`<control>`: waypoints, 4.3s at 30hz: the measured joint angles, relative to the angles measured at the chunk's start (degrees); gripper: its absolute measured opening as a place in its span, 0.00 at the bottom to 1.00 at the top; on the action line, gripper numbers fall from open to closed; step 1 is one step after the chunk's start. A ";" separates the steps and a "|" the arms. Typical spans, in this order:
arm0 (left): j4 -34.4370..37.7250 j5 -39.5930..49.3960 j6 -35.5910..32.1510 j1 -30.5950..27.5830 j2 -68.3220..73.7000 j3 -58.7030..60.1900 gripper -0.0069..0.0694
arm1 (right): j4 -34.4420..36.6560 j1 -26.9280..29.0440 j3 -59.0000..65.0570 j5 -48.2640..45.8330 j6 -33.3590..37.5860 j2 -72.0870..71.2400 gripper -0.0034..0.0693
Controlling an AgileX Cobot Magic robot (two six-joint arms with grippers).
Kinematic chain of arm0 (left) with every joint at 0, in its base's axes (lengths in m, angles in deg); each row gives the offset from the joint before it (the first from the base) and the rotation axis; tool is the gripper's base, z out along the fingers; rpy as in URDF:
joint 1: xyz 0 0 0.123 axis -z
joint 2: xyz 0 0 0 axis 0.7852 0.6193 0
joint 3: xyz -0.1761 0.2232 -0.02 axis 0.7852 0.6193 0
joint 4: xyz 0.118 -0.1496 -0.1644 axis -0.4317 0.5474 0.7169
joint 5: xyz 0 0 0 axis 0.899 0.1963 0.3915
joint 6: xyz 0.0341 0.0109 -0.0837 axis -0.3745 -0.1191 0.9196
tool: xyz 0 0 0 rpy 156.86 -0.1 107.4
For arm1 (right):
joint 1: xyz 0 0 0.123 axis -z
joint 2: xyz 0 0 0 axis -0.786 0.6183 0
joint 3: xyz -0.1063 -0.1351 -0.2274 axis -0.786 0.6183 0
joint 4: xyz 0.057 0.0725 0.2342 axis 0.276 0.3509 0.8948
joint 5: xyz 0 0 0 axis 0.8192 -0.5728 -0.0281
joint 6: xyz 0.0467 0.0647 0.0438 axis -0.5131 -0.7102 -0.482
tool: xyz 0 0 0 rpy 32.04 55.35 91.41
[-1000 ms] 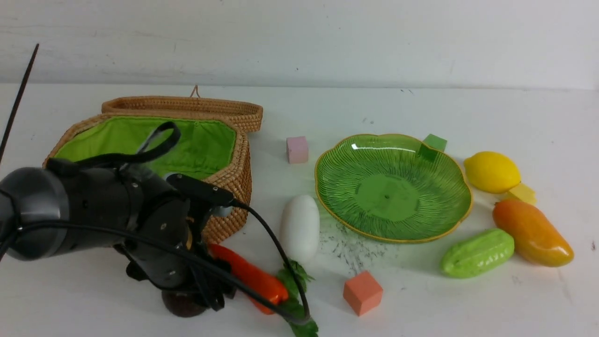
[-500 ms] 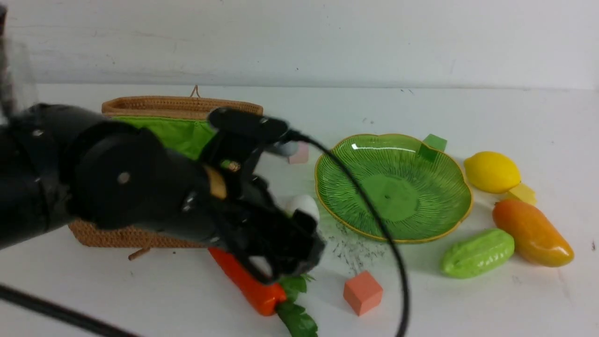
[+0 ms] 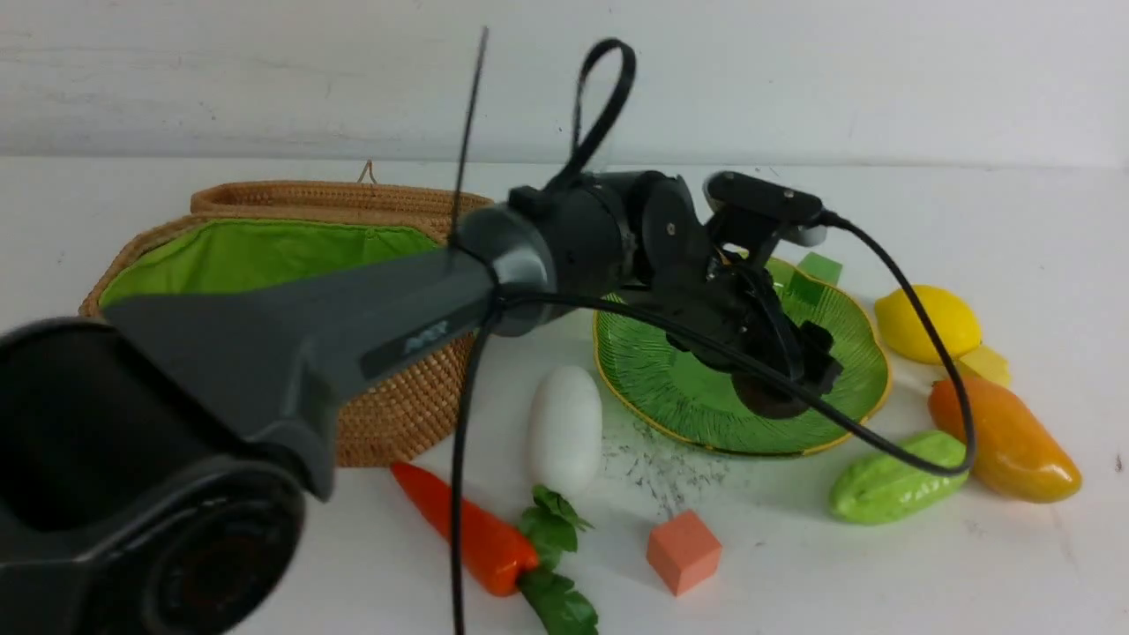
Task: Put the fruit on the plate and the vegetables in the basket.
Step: Grab a mangosteen with your left arm and put it on the plate on the right, then use the left arm to grab a carrot and put it into the left basket, then take a daikon with your left arm and place it on the basket on the left.
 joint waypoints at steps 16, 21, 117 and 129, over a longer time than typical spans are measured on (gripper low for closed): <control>-9.96 15.11 7.40 0.00 3.71 -14.73 0.96 | 1.50 0.00 0.00 0.00 2.45 0.00 0.24; -10.36 20.26 7.52 0.00 -1.61 -14.73 0.84 | 1.55 0.00 0.00 0.00 3.77 0.00 0.25; -61.47 -7.15 -4.67 -21.13 -36.91 40.82 0.91 | 12.12 0.00 0.00 8.55 13.51 0.00 0.29; -39.22 -0.71 20.25 -12.33 -44.81 40.80 0.42 | 12.12 0.00 0.00 6.88 13.56 0.00 0.29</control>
